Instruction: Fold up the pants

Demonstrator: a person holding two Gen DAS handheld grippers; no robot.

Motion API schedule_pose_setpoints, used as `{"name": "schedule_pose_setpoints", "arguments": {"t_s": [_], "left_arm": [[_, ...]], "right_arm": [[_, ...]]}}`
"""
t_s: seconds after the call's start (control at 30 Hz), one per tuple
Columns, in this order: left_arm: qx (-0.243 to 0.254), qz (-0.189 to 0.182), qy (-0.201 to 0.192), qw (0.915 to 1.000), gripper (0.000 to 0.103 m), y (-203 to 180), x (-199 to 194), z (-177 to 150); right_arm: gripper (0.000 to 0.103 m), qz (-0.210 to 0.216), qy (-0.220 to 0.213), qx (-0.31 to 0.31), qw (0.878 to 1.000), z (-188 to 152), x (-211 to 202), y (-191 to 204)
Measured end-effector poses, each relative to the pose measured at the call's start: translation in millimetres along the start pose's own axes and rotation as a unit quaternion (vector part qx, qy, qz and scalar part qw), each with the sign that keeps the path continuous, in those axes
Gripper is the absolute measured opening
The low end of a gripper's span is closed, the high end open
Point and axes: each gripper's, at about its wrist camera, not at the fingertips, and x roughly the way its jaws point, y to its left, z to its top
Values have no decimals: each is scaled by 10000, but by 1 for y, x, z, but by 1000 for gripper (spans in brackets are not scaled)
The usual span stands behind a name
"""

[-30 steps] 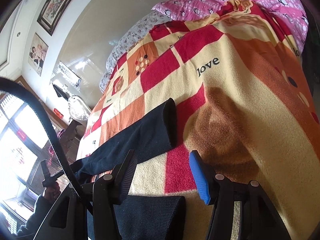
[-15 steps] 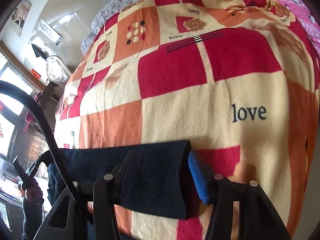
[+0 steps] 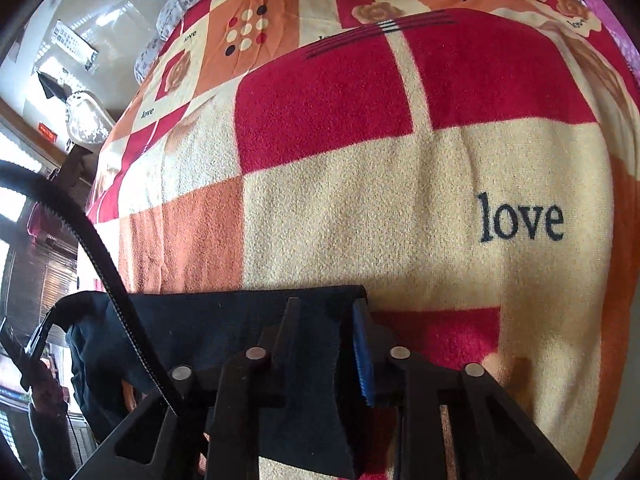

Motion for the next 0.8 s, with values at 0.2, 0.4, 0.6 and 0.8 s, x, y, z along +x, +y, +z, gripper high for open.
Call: {"name": "schedule_pose_setpoints", "arguments": {"t_s": [0.2,0.4,0.6,0.8], "left_arm": [[24,-32,-113,9999,9,1,-17,-3],[-37,-91,-323,9994,9,12,-46,-17],[-294,-207,-544,9979,9,30,-77,-49],[-103,-126,-555,9983,9,29,-98,-102]], "right_arm": [[2,-91,-506,-806,9954,-17,-32,21],[1,-48,-1001,-1586,9822,-57,-89,35],[1,-194,-1425,-2489,9578,-129,-130,51],[1,-310,-1651,-3014,9386,-214,-155,58]]}}
